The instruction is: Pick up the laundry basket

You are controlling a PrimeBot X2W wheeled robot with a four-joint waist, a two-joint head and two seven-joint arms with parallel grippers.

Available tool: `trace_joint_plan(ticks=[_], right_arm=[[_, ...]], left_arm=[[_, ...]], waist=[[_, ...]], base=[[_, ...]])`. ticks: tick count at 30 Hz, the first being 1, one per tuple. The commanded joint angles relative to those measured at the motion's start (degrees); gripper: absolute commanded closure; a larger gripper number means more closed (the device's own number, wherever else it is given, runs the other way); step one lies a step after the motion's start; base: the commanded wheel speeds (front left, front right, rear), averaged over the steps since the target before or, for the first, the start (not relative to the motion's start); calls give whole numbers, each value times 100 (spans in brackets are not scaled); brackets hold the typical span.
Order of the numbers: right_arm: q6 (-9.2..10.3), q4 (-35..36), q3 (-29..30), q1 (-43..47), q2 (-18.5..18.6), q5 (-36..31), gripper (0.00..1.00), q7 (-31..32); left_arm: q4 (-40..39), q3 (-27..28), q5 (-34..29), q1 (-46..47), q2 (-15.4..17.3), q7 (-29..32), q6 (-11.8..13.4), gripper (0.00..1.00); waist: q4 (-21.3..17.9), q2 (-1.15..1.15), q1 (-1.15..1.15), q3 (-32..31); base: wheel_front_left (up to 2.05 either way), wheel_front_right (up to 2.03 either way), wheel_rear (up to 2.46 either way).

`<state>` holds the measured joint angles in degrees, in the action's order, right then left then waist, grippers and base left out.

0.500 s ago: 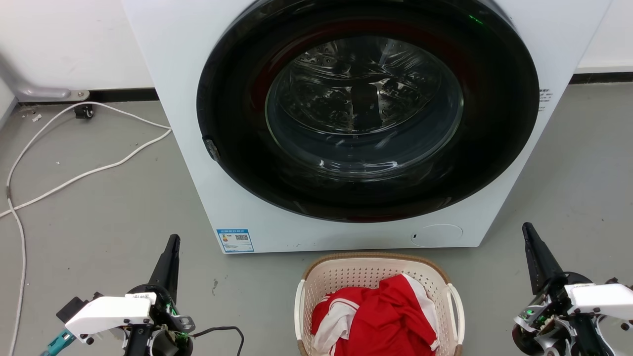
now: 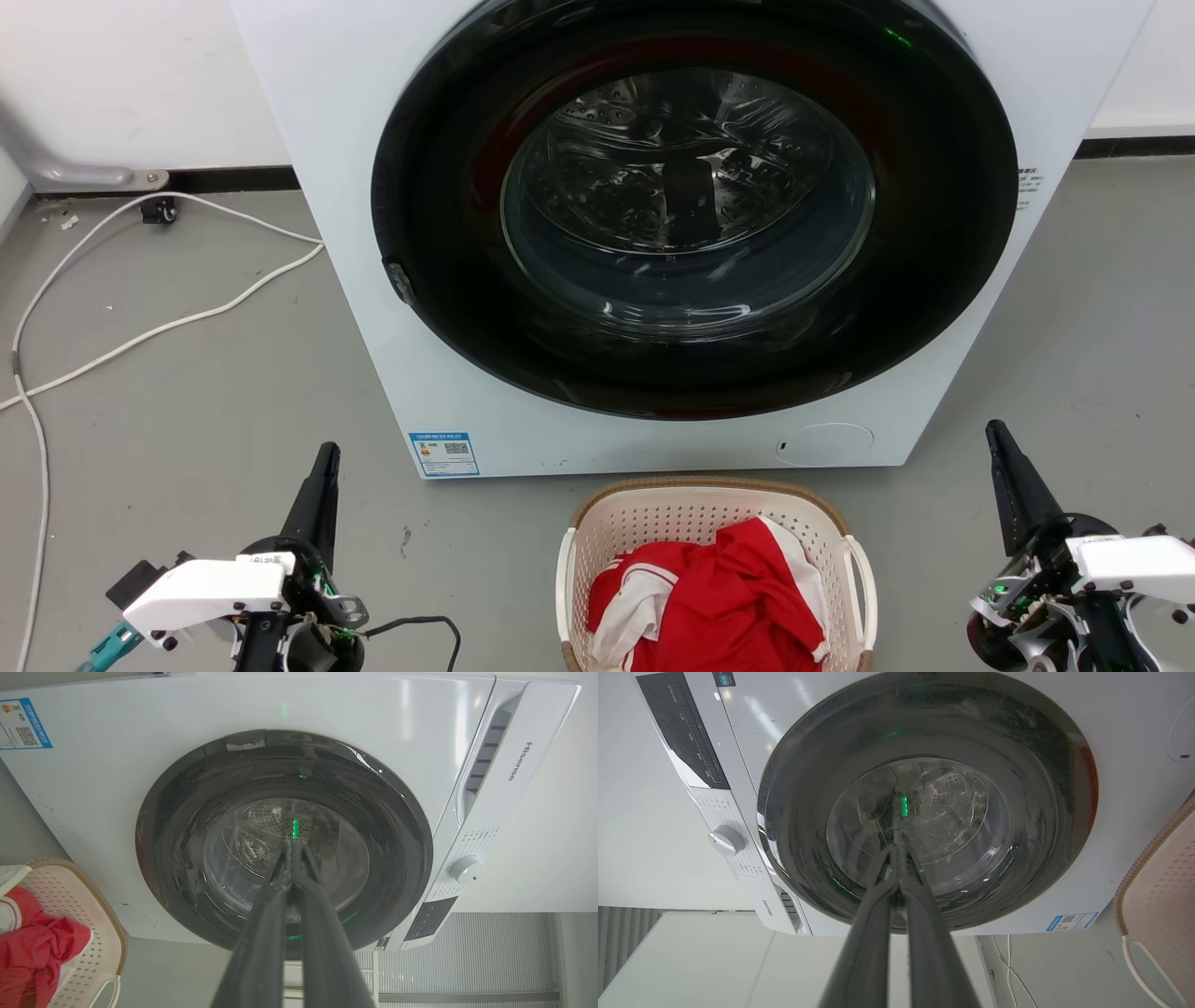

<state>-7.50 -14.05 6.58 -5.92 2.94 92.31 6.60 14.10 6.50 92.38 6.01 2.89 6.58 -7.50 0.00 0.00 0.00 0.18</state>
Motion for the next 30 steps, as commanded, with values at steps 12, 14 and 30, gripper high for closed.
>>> trace_joint_plan(ticks=[12, 14, 30], right_arm=[[1, -109, -29, 110, -9, -36, 0, -49], [1, -88, -38, 125, -8, -103, 0, -108], [1, 499, -173, 265, -7, -2060, 0, -546]], left_arm=[[79, -45, -16, -97, -16, -51, 1, 0], [29, -65, -63, -110, -15, -110, 1, 0], [-406, -106, -1709, -161, -10, -549, 168, 0]], waist=[[0, 0, 0, 2], [1, 0, 0, 3], [5, 0, 0, 20]], base=[[0, 0, 0], [0, 0, 0], [0, 0, 0]])
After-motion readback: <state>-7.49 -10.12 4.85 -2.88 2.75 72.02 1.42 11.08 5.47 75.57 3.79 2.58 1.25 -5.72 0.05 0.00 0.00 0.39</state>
